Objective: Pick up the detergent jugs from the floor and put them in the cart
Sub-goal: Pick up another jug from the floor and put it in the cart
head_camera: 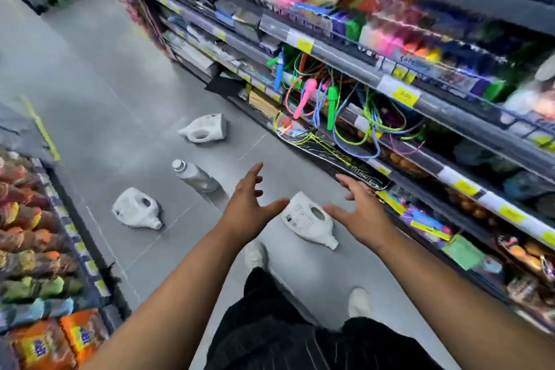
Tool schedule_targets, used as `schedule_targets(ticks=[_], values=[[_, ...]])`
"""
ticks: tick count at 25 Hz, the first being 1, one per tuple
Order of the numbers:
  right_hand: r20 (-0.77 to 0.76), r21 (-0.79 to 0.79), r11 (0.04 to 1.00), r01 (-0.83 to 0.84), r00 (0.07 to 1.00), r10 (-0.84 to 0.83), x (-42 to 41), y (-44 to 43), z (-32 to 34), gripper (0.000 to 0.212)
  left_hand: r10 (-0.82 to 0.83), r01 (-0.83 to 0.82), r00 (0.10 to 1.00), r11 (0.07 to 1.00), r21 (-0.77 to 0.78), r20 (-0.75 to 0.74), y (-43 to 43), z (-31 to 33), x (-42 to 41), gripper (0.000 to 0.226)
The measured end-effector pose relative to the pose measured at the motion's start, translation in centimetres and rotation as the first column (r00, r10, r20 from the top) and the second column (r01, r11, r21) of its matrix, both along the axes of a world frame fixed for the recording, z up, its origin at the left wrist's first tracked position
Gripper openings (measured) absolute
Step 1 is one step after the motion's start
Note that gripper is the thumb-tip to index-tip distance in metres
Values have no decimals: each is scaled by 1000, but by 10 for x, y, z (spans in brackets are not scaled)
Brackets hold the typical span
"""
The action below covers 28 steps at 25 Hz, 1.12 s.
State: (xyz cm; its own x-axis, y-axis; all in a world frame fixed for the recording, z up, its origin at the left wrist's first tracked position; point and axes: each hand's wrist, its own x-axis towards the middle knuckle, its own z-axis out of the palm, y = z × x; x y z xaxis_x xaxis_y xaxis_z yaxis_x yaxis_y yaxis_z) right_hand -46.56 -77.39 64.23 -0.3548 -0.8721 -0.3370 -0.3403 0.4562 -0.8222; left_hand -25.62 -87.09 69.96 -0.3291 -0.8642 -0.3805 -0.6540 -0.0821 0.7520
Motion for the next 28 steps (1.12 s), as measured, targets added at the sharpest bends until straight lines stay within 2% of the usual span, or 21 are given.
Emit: schedule_targets(ticks=[4, 8, 12, 18, 20, 25, 28], values=[[-3, 59, 966, 251, 968, -251, 10, -43, -35, 68, -205, 202, 978, 975, 97, 27, -83, -40, -9, 86], [59, 125, 848, 515, 849, -525, 35, -66, -89, 67, -362, 342, 928, 922, 182, 90, -144, -93, -21, 85], [73, 155, 773, 616, 773, -631, 31, -81, -158, 63, -325, 293, 943, 912, 288, 69, -164, -176, -52, 82], [94, 251, 653, 714, 654, -751, 32, -92, -331, 57, -312, 248, 943, 888, 387, 112, -169, -363, -64, 93], [111, 280, 658, 698, 658, -745, 41, -94, -386, 58, -329, 249, 931, 889, 384, 158, -177, -417, -55, 96], [40, 330, 727, 602, 761, -648, 43, -98, -537, 75, -373, 257, 890, 886, 387, 262, -195, -568, -41, 100], [-3, 363, 738, 569, 792, -610, 31, -97, -616, 83, -445, 333, 842, 873, 357, 303, -211, -642, -46, 102]])
